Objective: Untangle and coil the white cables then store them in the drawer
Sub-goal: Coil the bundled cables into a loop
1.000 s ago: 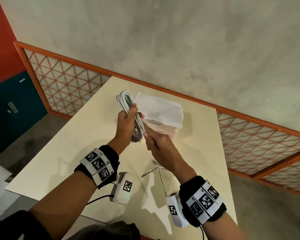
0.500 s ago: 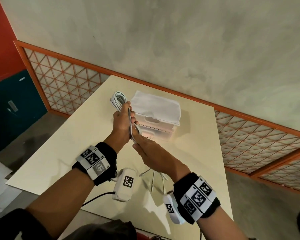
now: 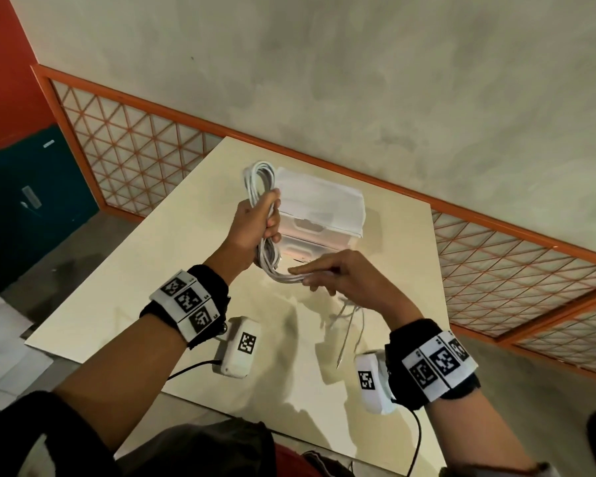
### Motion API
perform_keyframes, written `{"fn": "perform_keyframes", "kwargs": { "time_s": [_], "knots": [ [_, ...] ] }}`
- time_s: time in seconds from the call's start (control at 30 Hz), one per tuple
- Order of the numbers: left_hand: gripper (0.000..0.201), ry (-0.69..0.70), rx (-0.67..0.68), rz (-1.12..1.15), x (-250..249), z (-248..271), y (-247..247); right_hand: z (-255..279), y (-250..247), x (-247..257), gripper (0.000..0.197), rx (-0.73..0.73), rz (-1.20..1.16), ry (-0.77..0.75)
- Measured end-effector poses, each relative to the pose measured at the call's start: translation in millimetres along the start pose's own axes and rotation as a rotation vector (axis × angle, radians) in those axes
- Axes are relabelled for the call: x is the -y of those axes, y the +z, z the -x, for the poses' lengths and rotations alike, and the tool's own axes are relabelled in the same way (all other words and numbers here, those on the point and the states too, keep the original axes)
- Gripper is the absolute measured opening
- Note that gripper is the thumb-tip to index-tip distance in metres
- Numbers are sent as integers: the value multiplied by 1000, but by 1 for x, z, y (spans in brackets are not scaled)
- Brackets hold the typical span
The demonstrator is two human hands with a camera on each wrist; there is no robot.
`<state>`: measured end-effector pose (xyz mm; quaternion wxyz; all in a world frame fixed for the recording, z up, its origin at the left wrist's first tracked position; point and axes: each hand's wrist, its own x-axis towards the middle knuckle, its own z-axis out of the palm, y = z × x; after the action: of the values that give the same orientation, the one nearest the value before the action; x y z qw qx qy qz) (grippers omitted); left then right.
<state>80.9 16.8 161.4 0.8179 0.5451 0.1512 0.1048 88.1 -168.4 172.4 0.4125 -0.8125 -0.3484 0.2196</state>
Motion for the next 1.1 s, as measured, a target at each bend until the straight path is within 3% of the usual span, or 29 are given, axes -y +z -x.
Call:
{"fn": "perform_keyframes", "kwargs": {
  "time_s": [0.1,0.3,0.37,0.67,0.9,1.1],
  "knots": [
    [30,-15,80,-98,-3,6,6,-4,-7,13,13,-100,-1,-38],
    [30,-115,214,-144,-3,21,16,-13,-12,38,54,-207,126,-91],
    [31,-140,229,-136,-5,26,16,-16,-12,43,60,-214,188,-123],
    [35,-236,379,-216,-12,42,14,-26,-3,38,62,-153,371,-239],
    [44,-230,437,-321,-13,40,10,-25,-1,38,70,-278,481,-248],
    [43,-252,481,-334,-7,31,3,-27,-5,33,72,-254,449,-259]
  ]
}}
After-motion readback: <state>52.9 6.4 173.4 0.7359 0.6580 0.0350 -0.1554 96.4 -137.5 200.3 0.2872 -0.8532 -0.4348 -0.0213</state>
